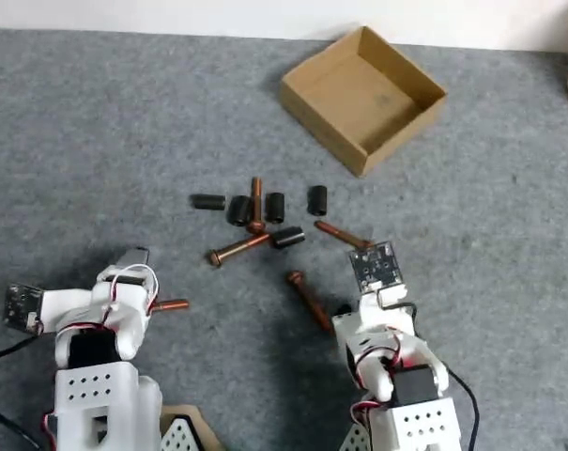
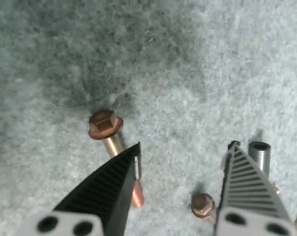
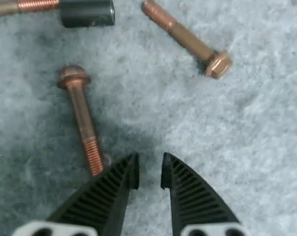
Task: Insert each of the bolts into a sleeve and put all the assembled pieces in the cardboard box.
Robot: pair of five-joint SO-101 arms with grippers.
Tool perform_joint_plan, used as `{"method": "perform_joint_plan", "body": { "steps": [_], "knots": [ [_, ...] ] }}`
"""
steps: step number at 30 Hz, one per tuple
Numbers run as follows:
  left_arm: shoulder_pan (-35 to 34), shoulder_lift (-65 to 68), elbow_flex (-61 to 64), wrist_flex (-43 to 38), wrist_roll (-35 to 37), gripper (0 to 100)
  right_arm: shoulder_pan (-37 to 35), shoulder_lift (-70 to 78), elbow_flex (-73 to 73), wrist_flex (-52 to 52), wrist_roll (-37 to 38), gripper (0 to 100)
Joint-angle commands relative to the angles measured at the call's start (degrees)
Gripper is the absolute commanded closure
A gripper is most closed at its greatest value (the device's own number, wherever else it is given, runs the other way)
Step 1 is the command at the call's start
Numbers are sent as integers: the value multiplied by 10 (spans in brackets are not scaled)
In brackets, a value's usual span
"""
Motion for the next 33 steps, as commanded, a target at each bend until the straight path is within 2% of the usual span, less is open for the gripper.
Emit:
{"method": "perform_joint_plan", "body": {
  "steps": [1, 5, 18, 24, 33],
  "knots": [
    [-6, -10, -31, -10, 4, 734, 2, -23, 88, 29, 5, 911],
    [-7, -10, -36, -10, 3, 733, 2, -45, 88, 75, 5, 911],
    [-5, -10, -62, -10, 2, 733, 2, -53, 88, 77, 5, 911],
    [-5, -10, -76, 6, -58, 735, 2, -53, 88, 77, 5, 911],
    [-7, -9, -58, -4, -58, 736, 2, -53, 88, 77, 5, 911]
  ]
}}
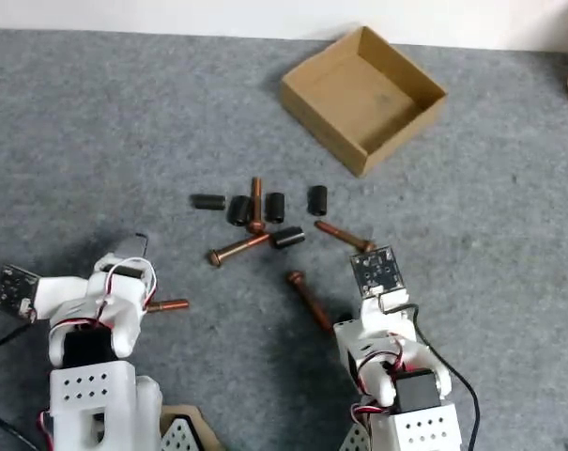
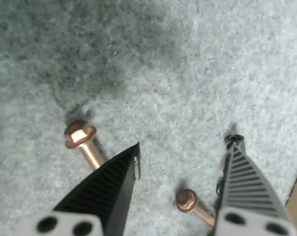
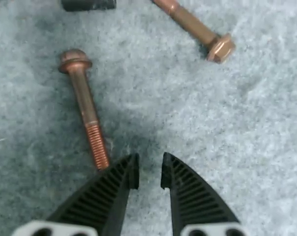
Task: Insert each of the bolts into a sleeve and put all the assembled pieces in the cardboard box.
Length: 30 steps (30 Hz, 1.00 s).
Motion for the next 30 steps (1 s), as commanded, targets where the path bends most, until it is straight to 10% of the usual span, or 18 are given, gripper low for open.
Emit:
{"method": "perform_joint_plan", "body": {
  "steps": [1, 30],
  "knots": [
    [-8, -9, 0, -11, 0, 736, 2, -7, 88, 2, 5, 911],
    [-7, -7, 58, 57, 72, 733, 2, -7, 88, 2, 5, 911]
  ]
}}
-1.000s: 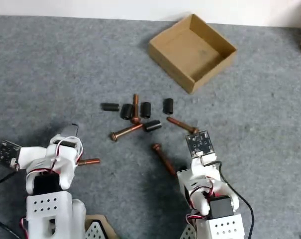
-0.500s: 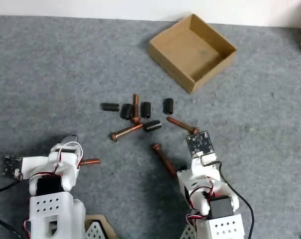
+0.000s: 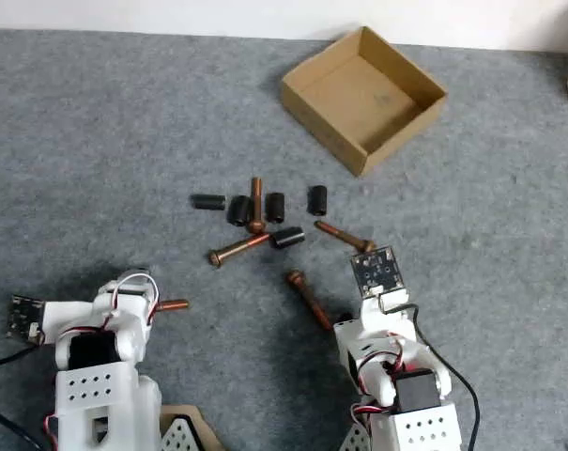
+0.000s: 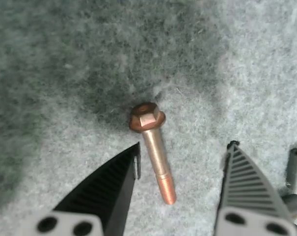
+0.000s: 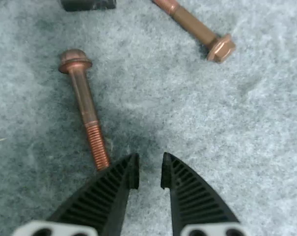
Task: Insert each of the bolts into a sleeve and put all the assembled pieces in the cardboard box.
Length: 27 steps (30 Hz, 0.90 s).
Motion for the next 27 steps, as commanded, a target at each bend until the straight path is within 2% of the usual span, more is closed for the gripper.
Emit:
{"method": "perform_joint_plan", "body": {
  "steps": [1, 15, 21, 27],
  "knots": [
    [2, -7, -1, 3, 5, 733, 2, -7, 88, 2, 5, 911],
    [3, -3, -7, 62, 7, 737, 2, -7, 88, 2, 5, 911],
    [14, 0, -19, 75, 47, 737, 2, -7, 88, 2, 5, 911],
    [22, 107, -97, 120, 44, 738, 2, -7, 88, 2, 5, 911]
  ]
}}
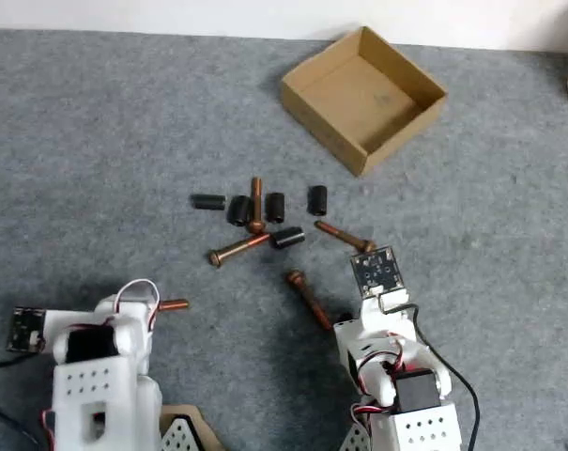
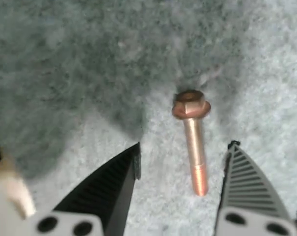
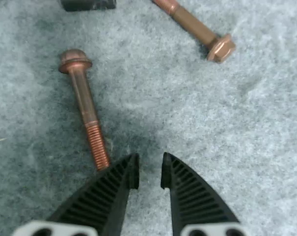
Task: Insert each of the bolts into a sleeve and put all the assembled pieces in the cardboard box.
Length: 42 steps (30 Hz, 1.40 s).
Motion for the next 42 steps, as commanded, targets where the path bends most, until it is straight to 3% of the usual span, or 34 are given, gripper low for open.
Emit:
{"method": "perform_joint_plan", "body": {
  "steps": [1, 11, 19, 37, 42],
  "knots": [
    [16, 79, -64, 15, 4, 738, 2, -7, 88, 2, 5, 911],
    [27, 261, -160, 15, 53, 735, 2, -7, 88, 2, 5, 911],
    [24, 327, -205, 14, 55, 733, 2, -7, 88, 2, 5, 911],
    [-6, 454, -208, -137, 48, 733, 2, -7, 88, 2, 5, 911],
    [-15, 460, -225, -167, 0, 737, 2, -7, 88, 2, 5, 911]
  ]
}}
